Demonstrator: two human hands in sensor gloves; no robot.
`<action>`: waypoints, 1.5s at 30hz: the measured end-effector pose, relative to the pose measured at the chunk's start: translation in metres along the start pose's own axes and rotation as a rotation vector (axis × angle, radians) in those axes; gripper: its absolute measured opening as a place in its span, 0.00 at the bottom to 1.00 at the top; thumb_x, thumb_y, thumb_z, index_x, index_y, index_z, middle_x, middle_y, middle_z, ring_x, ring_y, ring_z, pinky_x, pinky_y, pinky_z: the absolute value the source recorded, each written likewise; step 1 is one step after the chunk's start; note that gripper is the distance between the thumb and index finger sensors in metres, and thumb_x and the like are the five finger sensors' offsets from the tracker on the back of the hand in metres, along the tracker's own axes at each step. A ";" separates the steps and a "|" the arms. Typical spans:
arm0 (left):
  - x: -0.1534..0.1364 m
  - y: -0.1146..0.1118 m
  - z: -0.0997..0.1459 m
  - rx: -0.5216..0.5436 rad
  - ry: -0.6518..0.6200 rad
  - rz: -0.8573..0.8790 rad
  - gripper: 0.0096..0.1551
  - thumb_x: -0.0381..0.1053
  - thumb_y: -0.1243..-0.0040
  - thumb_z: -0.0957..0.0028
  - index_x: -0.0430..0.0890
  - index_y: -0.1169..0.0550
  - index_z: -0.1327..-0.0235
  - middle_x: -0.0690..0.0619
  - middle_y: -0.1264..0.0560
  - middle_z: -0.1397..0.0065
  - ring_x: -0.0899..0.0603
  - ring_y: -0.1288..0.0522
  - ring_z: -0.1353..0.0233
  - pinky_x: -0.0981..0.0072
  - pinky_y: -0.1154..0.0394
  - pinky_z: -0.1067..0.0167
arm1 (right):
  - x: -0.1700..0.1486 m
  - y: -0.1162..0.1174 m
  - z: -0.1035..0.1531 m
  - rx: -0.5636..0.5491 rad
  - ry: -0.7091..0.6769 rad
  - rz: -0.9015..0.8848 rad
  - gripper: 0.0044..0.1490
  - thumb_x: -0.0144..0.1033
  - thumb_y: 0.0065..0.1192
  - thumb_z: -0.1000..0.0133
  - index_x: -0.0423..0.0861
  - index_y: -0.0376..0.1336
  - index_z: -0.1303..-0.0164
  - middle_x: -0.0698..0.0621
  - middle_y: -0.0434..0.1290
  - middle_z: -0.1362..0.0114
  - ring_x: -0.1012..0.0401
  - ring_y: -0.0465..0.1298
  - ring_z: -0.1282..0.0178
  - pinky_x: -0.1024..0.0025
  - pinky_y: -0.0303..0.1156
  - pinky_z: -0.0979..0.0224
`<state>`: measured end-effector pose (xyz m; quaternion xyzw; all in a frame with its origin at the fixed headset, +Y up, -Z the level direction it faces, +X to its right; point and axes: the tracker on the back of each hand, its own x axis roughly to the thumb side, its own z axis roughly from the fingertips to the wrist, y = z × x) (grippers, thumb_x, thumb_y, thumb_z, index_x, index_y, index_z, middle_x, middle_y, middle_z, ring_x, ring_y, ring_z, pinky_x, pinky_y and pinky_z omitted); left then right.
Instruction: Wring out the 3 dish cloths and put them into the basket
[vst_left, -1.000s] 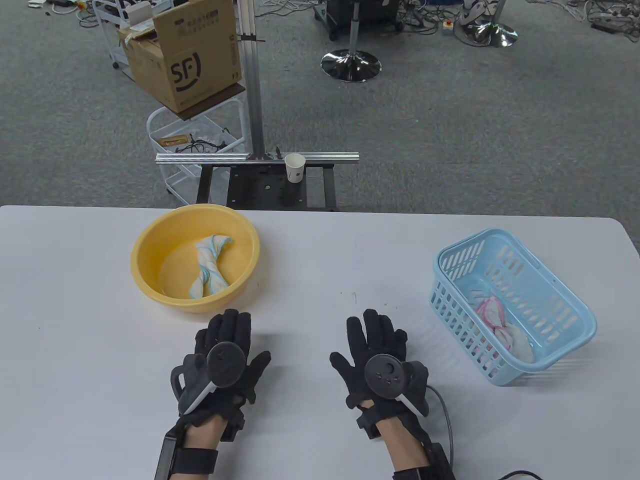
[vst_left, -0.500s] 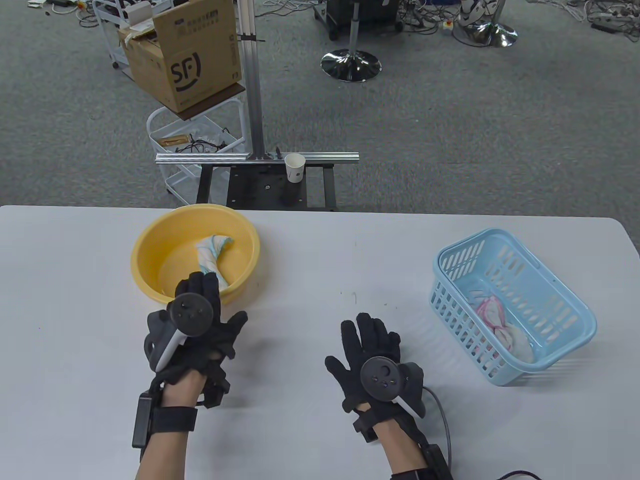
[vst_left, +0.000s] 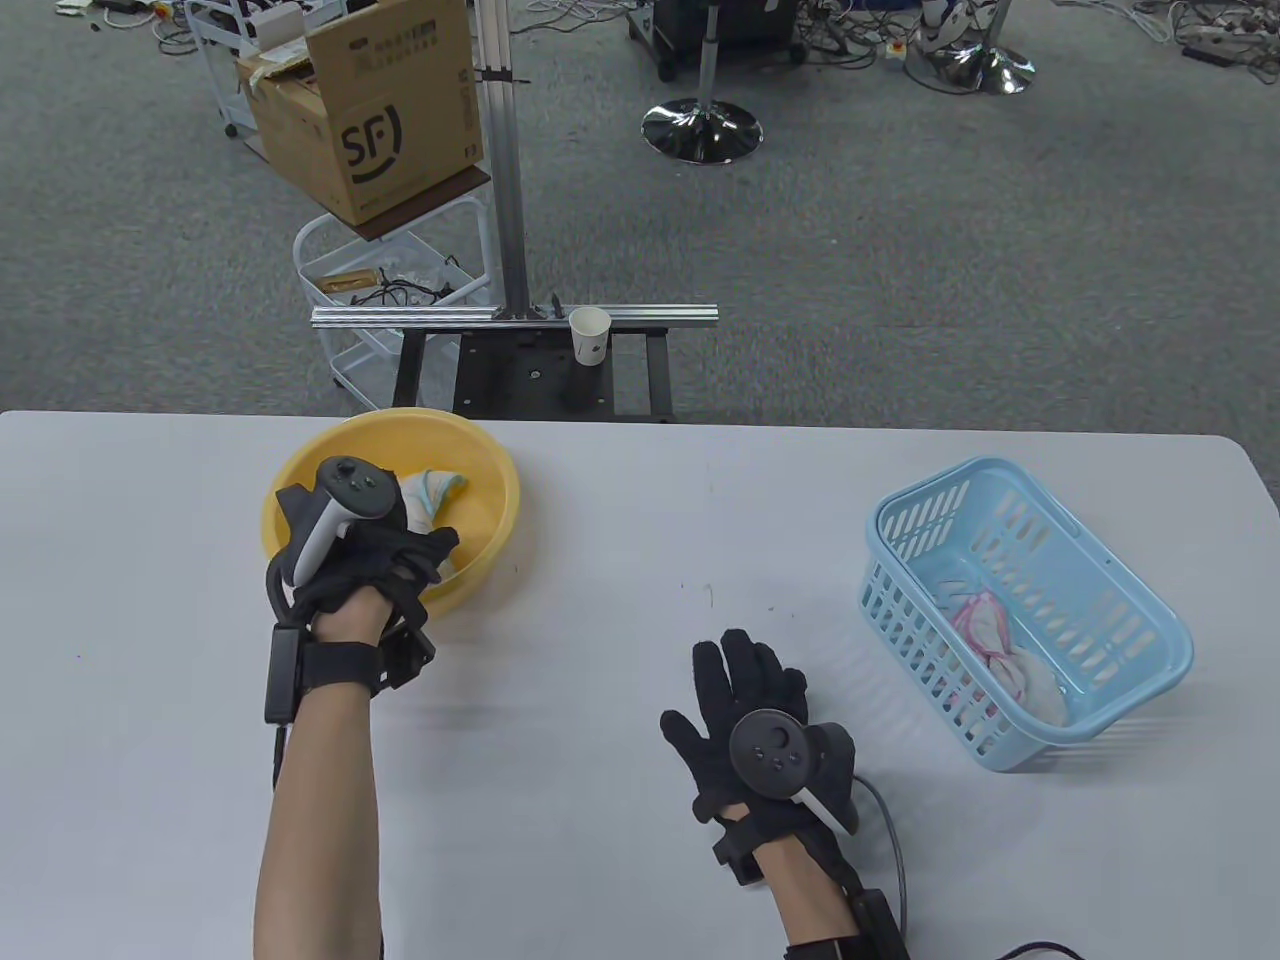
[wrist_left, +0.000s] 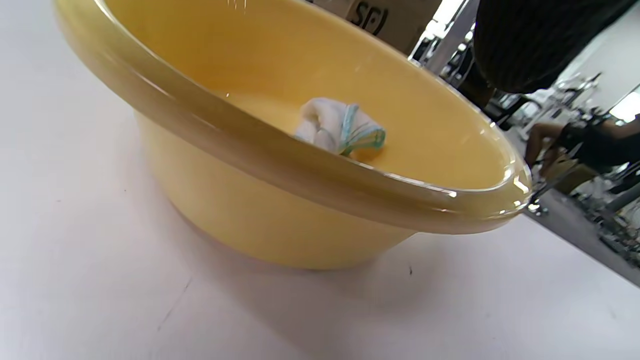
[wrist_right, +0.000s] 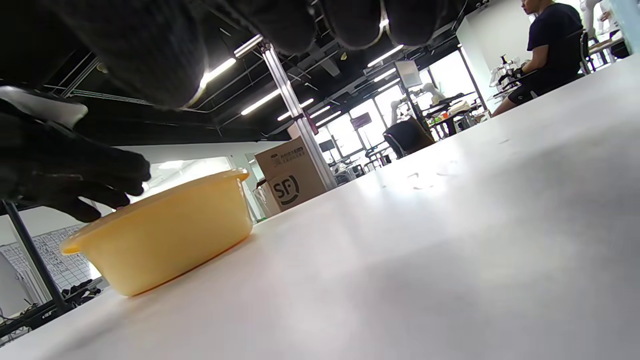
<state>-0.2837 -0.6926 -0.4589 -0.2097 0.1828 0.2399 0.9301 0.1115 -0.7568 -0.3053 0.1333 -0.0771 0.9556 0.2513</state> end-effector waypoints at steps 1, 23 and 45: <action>0.001 -0.001 -0.007 -0.015 0.012 -0.004 0.62 0.73 0.38 0.53 0.61 0.61 0.19 0.62 0.63 0.15 0.42 0.63 0.12 0.40 0.59 0.19 | 0.000 0.000 0.000 0.000 0.000 0.003 0.50 0.62 0.62 0.43 0.48 0.47 0.19 0.39 0.47 0.14 0.36 0.51 0.16 0.26 0.46 0.23; 0.016 -0.027 -0.094 -0.352 0.145 -0.044 0.58 0.68 0.41 0.45 0.63 0.66 0.21 0.65 0.65 0.15 0.45 0.65 0.11 0.40 0.59 0.18 | -0.011 0.004 -0.002 0.053 0.034 -0.014 0.48 0.60 0.62 0.42 0.47 0.49 0.19 0.38 0.49 0.14 0.35 0.56 0.18 0.27 0.50 0.24; 0.035 -0.037 -0.089 -0.303 0.176 -0.216 0.39 0.47 0.37 0.37 0.50 0.47 0.21 0.55 0.36 0.26 0.44 0.26 0.31 0.45 0.32 0.27 | -0.010 0.007 -0.002 0.089 0.036 -0.031 0.48 0.59 0.63 0.42 0.45 0.51 0.20 0.37 0.53 0.16 0.35 0.62 0.21 0.28 0.55 0.25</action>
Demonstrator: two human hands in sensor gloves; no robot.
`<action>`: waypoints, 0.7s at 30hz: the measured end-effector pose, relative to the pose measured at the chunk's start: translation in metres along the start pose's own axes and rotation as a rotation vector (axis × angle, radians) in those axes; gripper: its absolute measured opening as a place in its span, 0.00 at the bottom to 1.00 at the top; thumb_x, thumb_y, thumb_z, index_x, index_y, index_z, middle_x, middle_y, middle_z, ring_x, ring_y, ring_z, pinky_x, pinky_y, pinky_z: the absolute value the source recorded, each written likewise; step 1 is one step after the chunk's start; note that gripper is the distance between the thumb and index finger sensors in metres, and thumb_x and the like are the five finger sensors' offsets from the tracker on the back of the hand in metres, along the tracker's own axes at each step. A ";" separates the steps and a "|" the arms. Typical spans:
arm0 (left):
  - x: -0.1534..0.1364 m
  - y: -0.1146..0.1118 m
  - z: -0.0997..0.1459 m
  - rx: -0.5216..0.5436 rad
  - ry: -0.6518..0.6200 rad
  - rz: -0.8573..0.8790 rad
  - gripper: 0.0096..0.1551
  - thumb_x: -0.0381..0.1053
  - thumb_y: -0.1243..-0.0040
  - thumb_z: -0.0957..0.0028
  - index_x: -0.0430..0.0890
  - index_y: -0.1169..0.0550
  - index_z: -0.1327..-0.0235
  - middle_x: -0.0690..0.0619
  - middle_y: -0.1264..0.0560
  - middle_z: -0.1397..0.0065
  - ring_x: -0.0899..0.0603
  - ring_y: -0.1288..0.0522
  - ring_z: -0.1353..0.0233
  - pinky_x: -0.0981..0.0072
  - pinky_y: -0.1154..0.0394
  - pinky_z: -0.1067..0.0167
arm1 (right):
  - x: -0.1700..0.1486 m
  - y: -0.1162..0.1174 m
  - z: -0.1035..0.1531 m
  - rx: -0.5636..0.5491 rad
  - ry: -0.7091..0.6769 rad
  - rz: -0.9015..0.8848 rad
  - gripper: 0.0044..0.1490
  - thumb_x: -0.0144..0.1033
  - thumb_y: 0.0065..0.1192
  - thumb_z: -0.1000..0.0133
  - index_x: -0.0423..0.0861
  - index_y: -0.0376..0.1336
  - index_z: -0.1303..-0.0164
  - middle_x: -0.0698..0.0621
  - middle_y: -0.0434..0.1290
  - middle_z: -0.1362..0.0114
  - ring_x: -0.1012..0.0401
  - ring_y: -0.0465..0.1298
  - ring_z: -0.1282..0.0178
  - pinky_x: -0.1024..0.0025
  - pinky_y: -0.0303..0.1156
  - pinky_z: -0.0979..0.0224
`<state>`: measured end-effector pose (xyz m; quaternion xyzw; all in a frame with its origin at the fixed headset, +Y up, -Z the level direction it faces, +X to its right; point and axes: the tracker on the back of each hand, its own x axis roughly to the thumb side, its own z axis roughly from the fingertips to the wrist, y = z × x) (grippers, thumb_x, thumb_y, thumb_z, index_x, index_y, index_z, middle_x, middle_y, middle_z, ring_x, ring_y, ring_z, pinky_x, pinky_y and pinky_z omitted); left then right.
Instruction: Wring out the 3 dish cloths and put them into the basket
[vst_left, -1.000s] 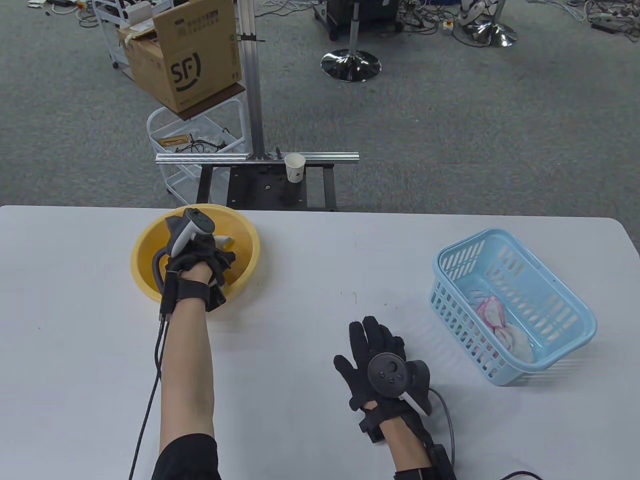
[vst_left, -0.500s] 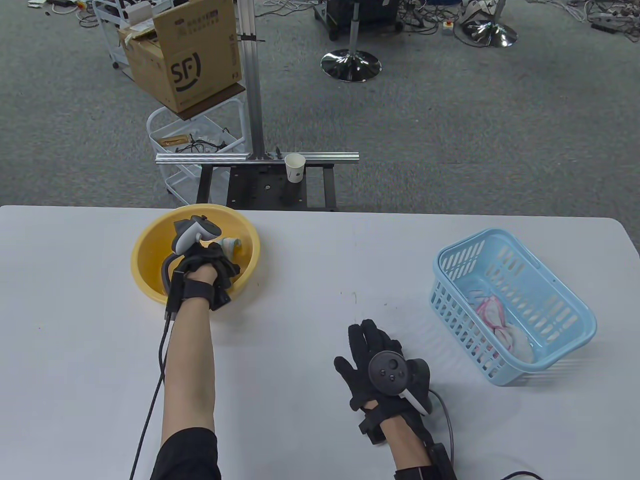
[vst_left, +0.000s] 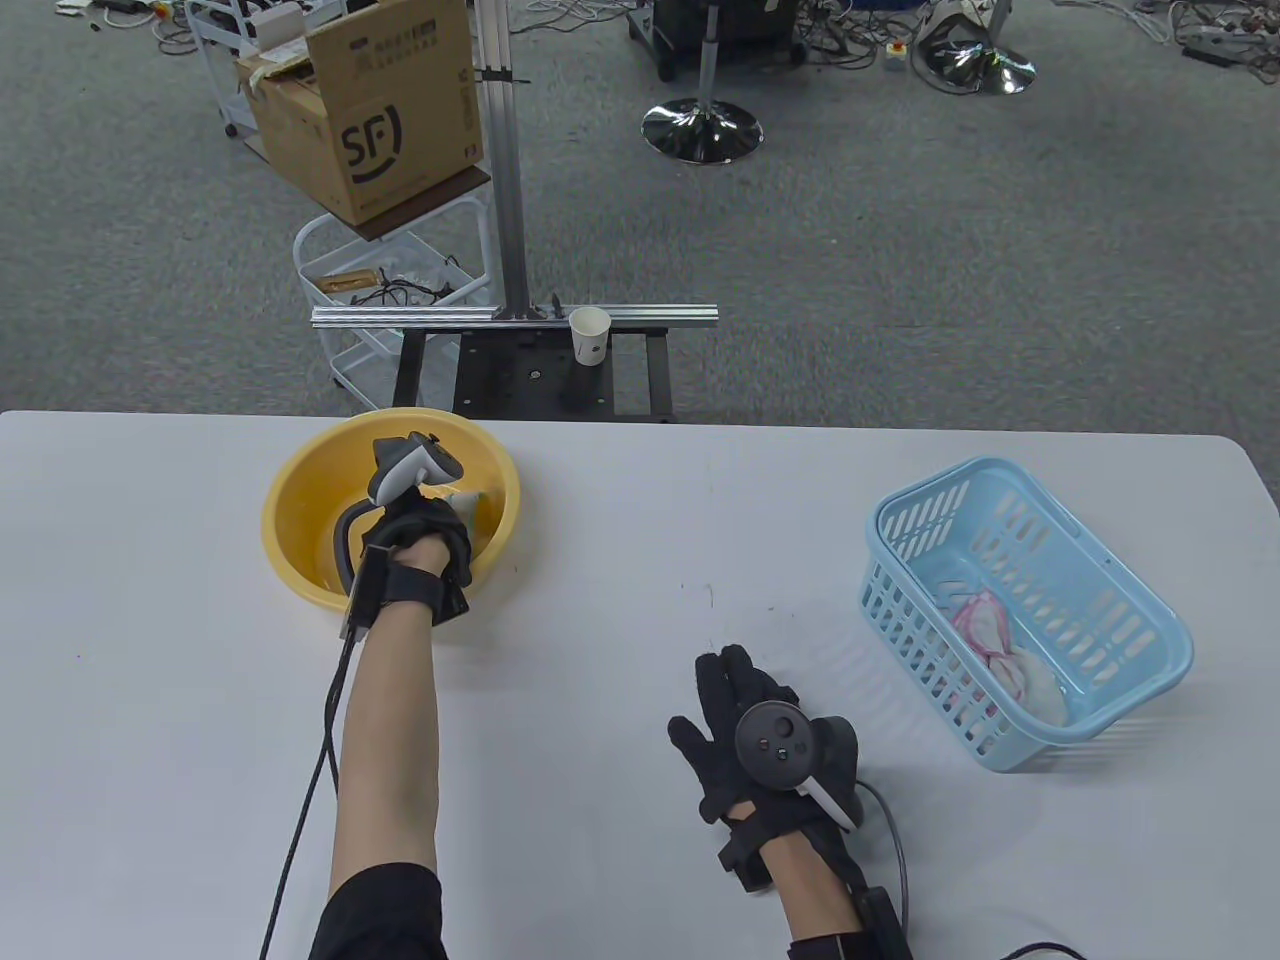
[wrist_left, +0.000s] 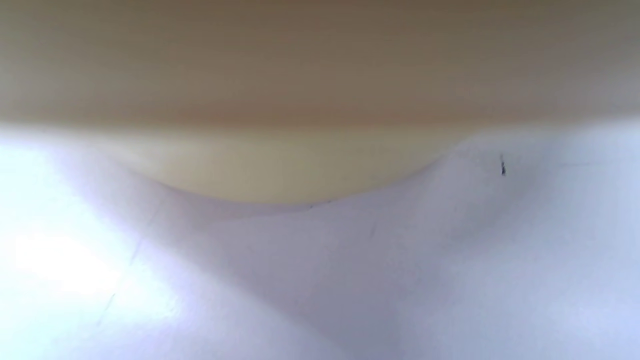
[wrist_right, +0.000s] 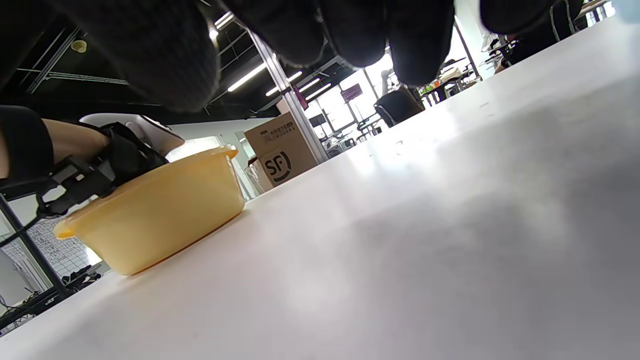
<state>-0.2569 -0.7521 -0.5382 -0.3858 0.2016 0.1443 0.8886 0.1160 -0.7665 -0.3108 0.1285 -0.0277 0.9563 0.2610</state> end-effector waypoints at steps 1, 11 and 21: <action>-0.001 0.000 0.001 0.011 -0.010 0.005 0.39 0.47 0.35 0.38 0.49 0.45 0.21 0.55 0.35 0.27 0.44 0.25 0.33 0.45 0.31 0.28 | 0.000 0.000 0.000 0.001 -0.001 -0.001 0.48 0.59 0.63 0.42 0.45 0.51 0.20 0.37 0.53 0.16 0.35 0.62 0.21 0.28 0.55 0.25; -0.016 -0.002 0.013 0.228 0.077 0.031 0.50 0.73 0.35 0.55 0.52 0.38 0.24 0.53 0.36 0.22 0.39 0.29 0.24 0.42 0.33 0.27 | 0.001 0.000 0.001 0.007 -0.006 -0.018 0.47 0.59 0.63 0.42 0.44 0.52 0.21 0.37 0.56 0.17 0.35 0.65 0.22 0.29 0.58 0.26; -0.018 -0.006 -0.001 0.066 0.132 -0.020 0.58 0.66 0.30 0.51 0.52 0.51 0.20 0.54 0.48 0.17 0.39 0.40 0.18 0.39 0.43 0.22 | -0.002 0.000 0.000 0.017 0.013 -0.019 0.47 0.59 0.63 0.42 0.43 0.52 0.21 0.36 0.56 0.17 0.35 0.65 0.23 0.29 0.58 0.26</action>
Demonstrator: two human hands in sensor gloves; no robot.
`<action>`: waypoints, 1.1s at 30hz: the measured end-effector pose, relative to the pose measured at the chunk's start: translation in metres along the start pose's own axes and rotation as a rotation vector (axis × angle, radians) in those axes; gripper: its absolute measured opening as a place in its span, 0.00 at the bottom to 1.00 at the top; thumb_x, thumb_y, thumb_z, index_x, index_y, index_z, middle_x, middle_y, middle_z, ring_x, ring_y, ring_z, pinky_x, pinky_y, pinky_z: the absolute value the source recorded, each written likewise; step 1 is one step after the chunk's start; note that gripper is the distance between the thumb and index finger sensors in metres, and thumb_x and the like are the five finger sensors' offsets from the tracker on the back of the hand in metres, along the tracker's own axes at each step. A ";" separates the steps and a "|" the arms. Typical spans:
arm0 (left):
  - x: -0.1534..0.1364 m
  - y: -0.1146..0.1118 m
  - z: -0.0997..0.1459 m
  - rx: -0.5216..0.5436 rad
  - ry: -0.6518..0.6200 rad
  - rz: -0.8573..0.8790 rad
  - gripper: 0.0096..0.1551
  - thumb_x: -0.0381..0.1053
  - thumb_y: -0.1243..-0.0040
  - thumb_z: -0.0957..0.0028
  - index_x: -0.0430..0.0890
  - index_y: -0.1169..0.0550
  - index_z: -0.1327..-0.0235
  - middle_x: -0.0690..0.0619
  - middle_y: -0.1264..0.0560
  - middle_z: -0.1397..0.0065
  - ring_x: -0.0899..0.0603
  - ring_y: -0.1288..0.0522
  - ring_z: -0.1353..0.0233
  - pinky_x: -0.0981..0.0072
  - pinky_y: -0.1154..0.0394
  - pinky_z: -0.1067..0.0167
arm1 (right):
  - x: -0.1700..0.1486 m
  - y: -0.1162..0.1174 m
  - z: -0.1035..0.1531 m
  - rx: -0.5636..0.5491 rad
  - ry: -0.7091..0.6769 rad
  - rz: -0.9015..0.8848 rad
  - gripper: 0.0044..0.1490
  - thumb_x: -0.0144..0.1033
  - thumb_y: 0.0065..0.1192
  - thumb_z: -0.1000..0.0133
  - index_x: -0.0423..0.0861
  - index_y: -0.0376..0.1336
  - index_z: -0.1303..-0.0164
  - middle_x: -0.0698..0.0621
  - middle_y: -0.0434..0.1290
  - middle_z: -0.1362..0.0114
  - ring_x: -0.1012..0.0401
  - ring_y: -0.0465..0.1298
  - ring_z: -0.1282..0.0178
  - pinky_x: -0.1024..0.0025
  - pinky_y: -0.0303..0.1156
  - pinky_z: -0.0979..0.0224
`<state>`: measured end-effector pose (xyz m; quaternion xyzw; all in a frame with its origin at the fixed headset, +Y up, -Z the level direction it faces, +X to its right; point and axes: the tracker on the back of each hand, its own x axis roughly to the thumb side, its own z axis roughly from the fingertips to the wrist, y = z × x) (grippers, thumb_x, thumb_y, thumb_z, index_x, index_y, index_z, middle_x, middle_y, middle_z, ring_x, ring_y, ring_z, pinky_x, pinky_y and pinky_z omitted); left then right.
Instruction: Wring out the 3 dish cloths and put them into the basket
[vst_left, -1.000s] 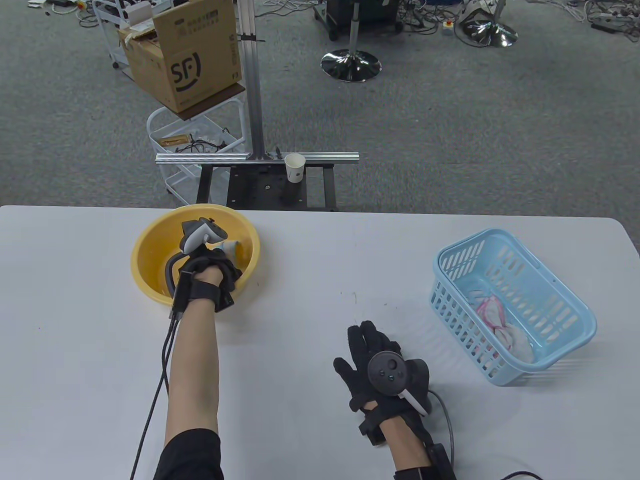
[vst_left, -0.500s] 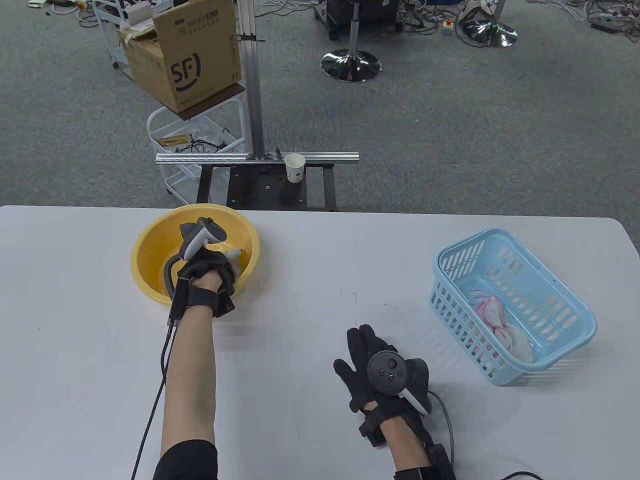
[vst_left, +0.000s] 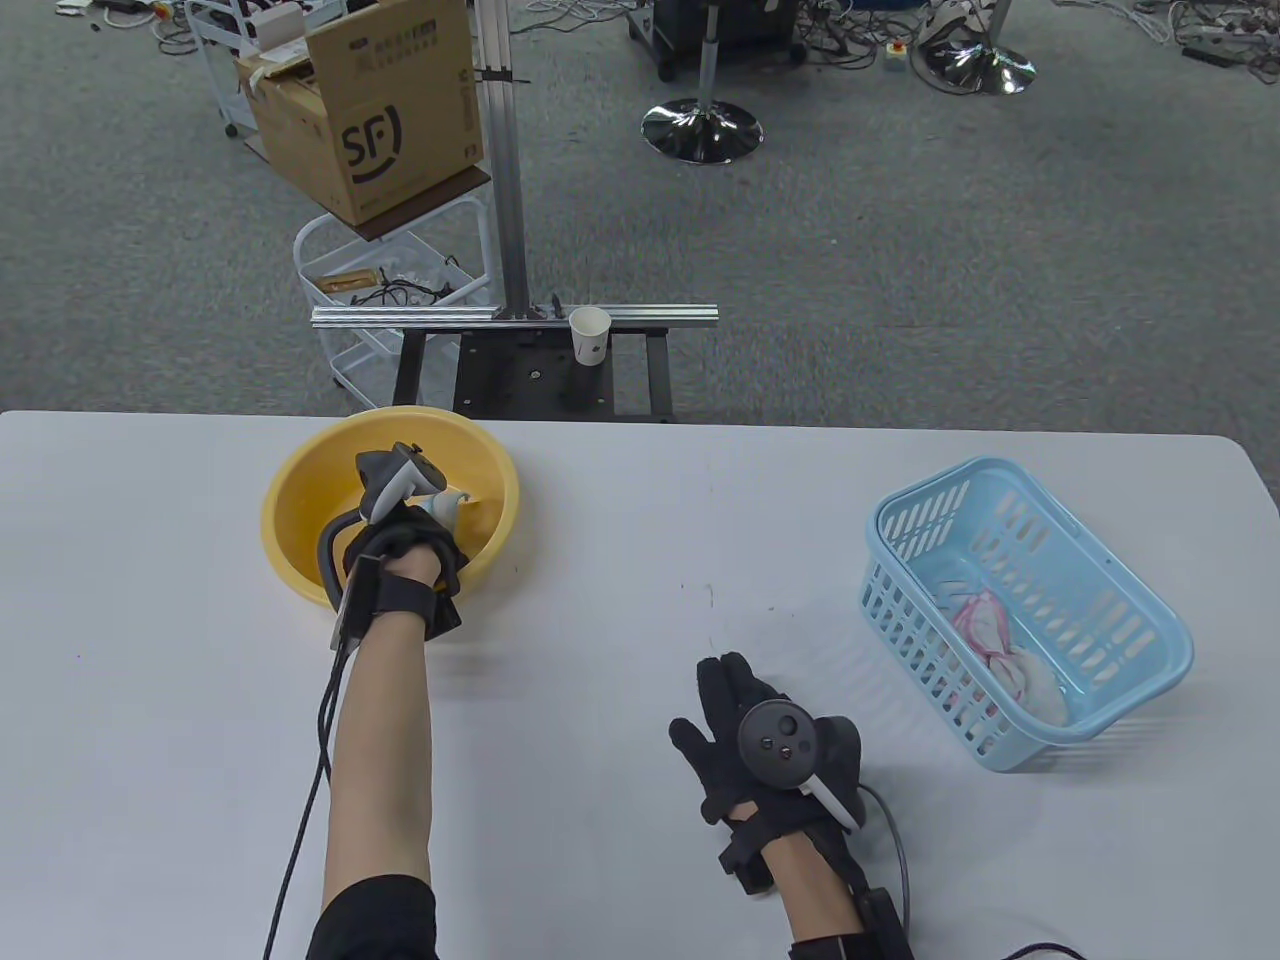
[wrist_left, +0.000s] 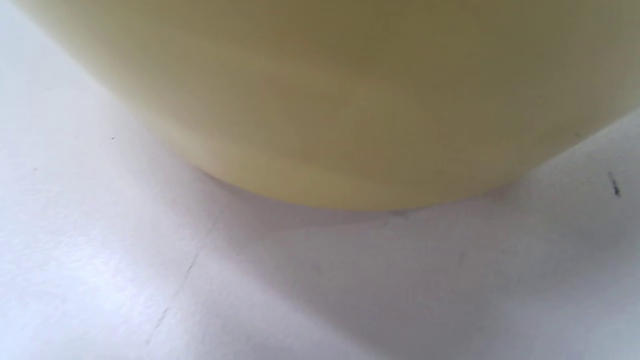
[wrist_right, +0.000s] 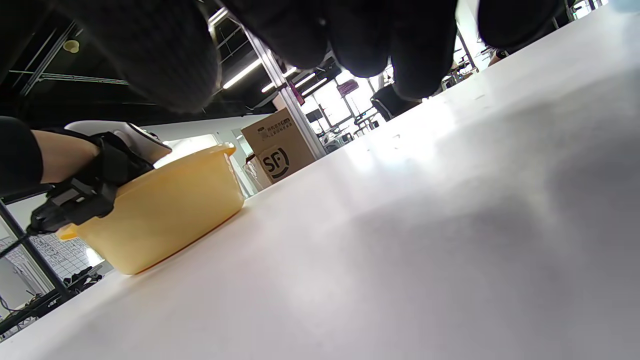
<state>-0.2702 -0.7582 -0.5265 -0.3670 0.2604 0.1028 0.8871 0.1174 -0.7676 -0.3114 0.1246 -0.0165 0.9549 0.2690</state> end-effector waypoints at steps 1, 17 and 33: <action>0.000 0.000 -0.001 -0.006 0.000 -0.009 0.56 0.64 0.30 0.50 0.52 0.51 0.20 0.54 0.47 0.18 0.39 0.38 0.20 0.40 0.42 0.22 | 0.000 0.000 0.000 0.001 0.000 0.002 0.47 0.59 0.63 0.42 0.44 0.52 0.21 0.37 0.56 0.17 0.35 0.65 0.23 0.29 0.58 0.26; -0.022 0.016 0.034 0.309 -0.168 0.088 0.32 0.48 0.31 0.50 0.48 0.26 0.31 0.50 0.23 0.33 0.41 0.17 0.41 0.45 0.22 0.39 | 0.001 0.002 0.000 0.013 -0.011 0.009 0.46 0.58 0.62 0.42 0.43 0.53 0.22 0.36 0.59 0.18 0.35 0.67 0.24 0.30 0.60 0.26; -0.065 0.043 0.123 0.568 -0.413 0.281 0.30 0.52 0.34 0.50 0.48 0.24 0.34 0.51 0.23 0.30 0.40 0.17 0.32 0.44 0.22 0.37 | 0.004 0.005 -0.001 0.016 -0.028 -0.016 0.46 0.58 0.62 0.42 0.43 0.54 0.22 0.36 0.59 0.18 0.35 0.68 0.24 0.30 0.60 0.27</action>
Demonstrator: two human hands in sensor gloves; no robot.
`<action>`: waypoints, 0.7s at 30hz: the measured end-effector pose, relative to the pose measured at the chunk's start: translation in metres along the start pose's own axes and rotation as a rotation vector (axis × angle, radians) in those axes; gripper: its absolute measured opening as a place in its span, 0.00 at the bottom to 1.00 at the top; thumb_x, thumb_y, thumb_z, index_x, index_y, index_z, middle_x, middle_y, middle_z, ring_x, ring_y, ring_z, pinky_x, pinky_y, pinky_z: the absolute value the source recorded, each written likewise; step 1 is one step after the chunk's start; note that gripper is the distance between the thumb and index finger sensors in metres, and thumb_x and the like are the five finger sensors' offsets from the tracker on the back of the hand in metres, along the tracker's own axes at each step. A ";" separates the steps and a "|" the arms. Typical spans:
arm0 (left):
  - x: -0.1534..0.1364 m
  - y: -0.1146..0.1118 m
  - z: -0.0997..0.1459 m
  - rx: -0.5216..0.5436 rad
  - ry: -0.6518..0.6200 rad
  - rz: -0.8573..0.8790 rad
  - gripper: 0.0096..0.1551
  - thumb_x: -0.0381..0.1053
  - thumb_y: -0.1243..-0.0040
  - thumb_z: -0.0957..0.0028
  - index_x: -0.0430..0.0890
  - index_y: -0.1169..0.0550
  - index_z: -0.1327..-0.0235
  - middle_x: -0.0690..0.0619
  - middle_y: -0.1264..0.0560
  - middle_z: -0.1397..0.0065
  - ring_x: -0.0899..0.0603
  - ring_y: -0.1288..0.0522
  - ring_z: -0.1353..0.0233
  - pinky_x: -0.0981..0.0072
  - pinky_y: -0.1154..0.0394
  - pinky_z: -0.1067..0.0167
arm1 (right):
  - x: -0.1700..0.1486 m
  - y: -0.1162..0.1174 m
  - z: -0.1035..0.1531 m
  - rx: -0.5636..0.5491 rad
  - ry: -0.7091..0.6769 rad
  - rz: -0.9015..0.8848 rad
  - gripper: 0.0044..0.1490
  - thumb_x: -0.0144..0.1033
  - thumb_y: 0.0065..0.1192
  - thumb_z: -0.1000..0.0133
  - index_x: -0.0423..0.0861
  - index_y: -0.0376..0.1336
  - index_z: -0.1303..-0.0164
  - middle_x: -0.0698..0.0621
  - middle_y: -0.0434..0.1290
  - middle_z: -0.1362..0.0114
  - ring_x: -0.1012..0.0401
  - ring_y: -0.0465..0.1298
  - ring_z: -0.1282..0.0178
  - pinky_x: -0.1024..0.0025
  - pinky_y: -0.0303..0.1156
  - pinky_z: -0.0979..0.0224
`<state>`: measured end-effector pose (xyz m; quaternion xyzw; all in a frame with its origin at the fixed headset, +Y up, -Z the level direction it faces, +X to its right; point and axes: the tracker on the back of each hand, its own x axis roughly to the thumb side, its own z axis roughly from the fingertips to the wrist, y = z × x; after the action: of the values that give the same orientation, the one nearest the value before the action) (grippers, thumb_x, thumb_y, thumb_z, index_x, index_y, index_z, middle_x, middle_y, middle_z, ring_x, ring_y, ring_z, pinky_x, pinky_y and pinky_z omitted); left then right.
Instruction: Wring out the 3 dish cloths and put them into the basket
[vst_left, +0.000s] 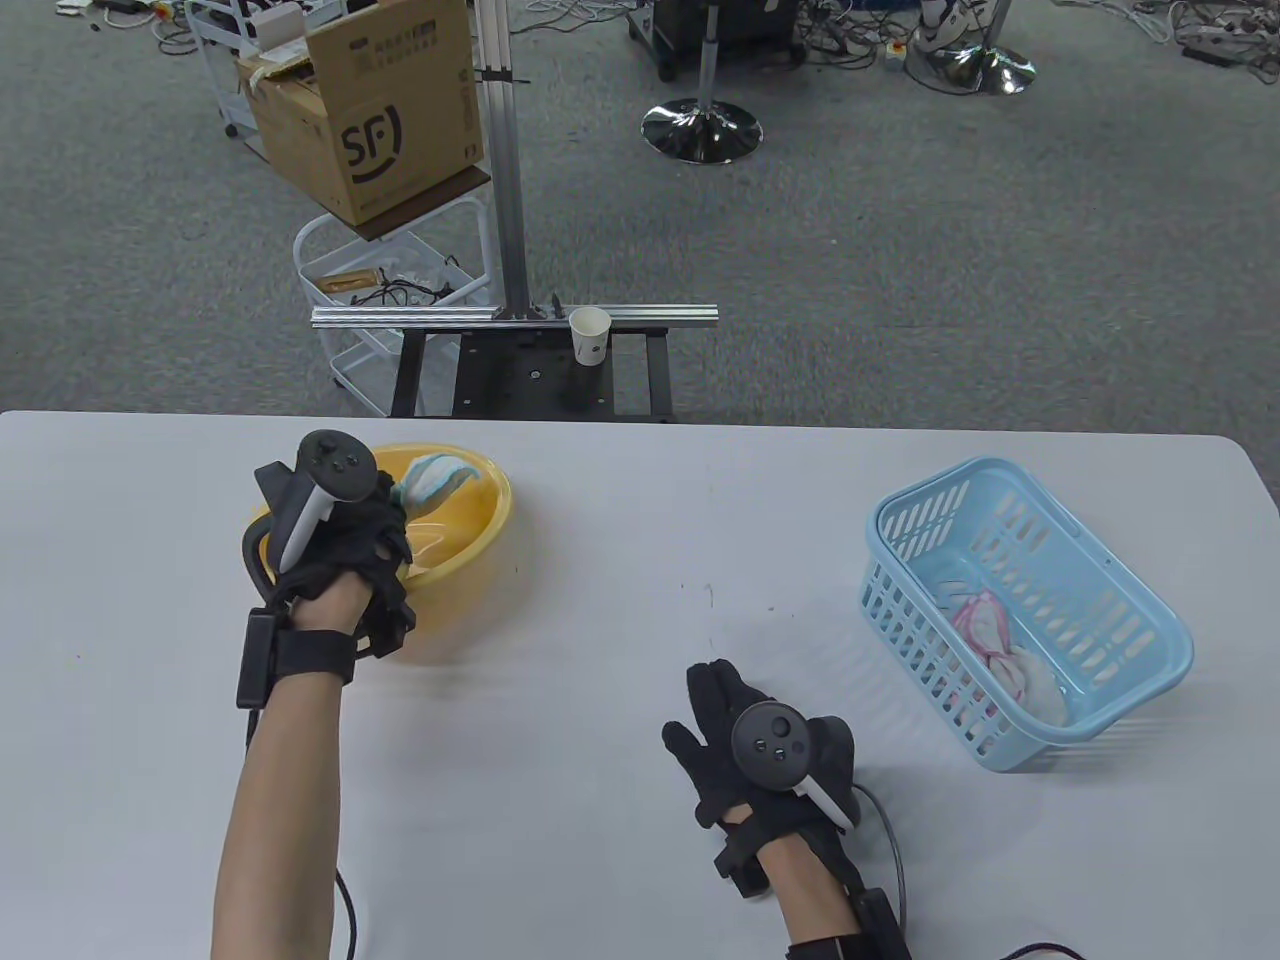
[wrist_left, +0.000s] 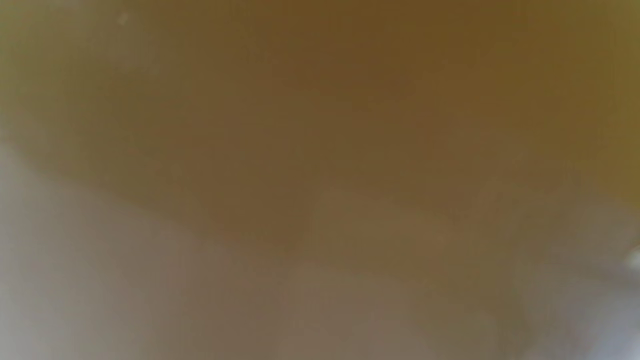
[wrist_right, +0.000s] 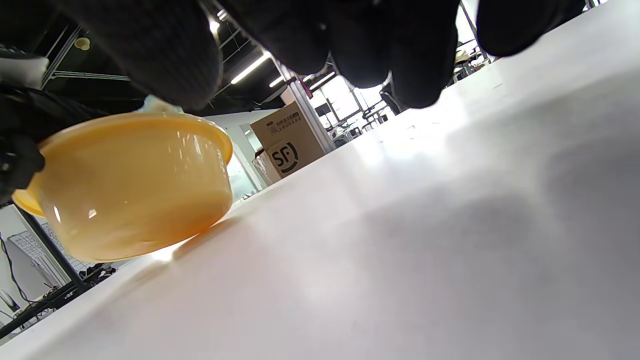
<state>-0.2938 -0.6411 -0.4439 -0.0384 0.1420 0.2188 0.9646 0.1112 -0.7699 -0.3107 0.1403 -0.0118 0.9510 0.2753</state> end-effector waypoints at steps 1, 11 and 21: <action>0.002 0.004 0.004 0.009 -0.016 0.012 0.30 0.52 0.34 0.50 0.49 0.25 0.33 0.51 0.23 0.30 0.40 0.17 0.32 0.44 0.22 0.36 | 0.000 0.000 0.000 -0.001 -0.002 -0.002 0.46 0.58 0.62 0.42 0.43 0.53 0.22 0.36 0.59 0.18 0.35 0.68 0.24 0.30 0.60 0.27; 0.002 -0.006 0.032 -0.025 -0.095 0.041 0.29 0.51 0.34 0.48 0.49 0.25 0.32 0.51 0.24 0.30 0.41 0.17 0.32 0.44 0.23 0.36 | 0.005 0.004 0.001 0.011 -0.019 0.000 0.46 0.58 0.62 0.42 0.43 0.54 0.22 0.36 0.59 0.18 0.35 0.68 0.25 0.30 0.60 0.27; -0.019 -0.052 0.026 0.055 -0.122 0.005 0.29 0.52 0.35 0.48 0.50 0.26 0.32 0.52 0.24 0.29 0.41 0.18 0.31 0.44 0.24 0.35 | 0.006 0.004 0.001 0.012 -0.028 -0.001 0.46 0.58 0.62 0.42 0.43 0.53 0.22 0.36 0.59 0.18 0.35 0.68 0.25 0.30 0.60 0.27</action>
<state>-0.2807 -0.6916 -0.4125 0.0018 0.0889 0.2191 0.9716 0.1041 -0.7706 -0.3081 0.1552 -0.0099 0.9488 0.2748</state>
